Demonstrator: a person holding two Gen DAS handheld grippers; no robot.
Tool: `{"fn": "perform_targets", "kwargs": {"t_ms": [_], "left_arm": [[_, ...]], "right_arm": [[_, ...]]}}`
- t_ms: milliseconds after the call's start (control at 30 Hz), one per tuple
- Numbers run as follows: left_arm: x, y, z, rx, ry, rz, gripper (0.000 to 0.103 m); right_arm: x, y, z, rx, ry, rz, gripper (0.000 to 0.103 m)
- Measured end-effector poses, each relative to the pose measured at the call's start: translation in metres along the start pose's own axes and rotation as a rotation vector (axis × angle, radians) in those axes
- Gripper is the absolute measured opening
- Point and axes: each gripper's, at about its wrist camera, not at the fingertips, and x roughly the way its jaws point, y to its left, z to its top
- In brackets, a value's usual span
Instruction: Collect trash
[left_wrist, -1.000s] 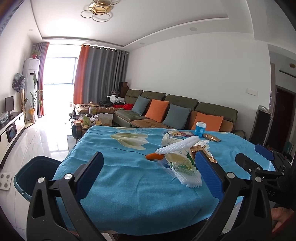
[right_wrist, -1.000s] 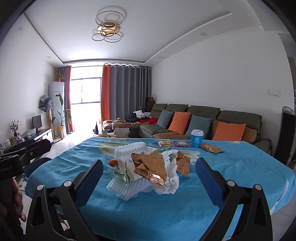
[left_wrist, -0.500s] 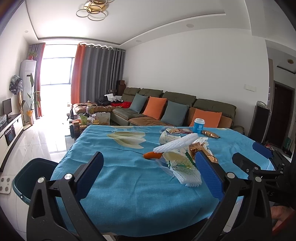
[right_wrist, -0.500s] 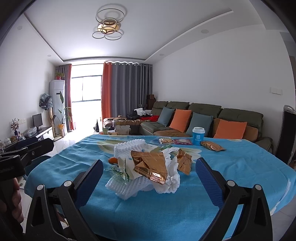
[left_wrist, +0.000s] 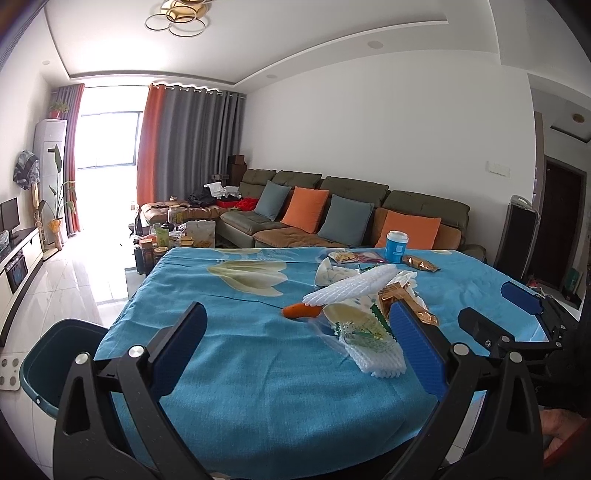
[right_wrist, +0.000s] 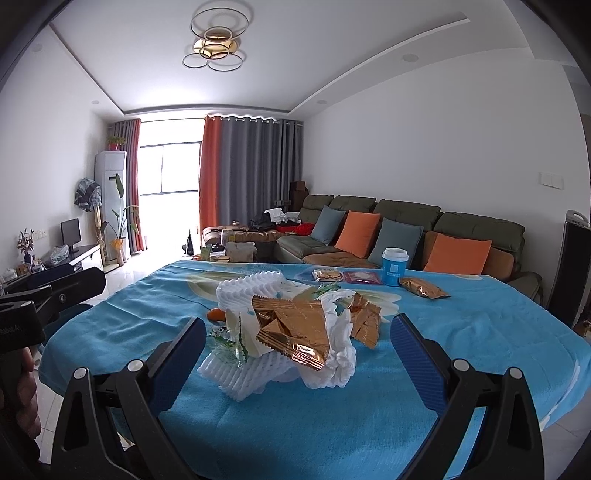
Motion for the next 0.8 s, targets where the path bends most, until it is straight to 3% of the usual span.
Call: {"fn": "perform_targets", "kwargs": {"t_ms": [700, 800], "left_arm": [[0.072, -0.021, 0.011, 0.060, 0.103, -0.064, 0.097], [0.086, -0.022, 0.010, 0.061, 0.130, -0.072, 0.097]], "right_arm": [[0.052, 0.003, -0.003, -0.077, 0.131, 0.003, 0.096], [0.061, 0.006, -0.006, -0.107, 0.152, 0.008, 0.089]]}}
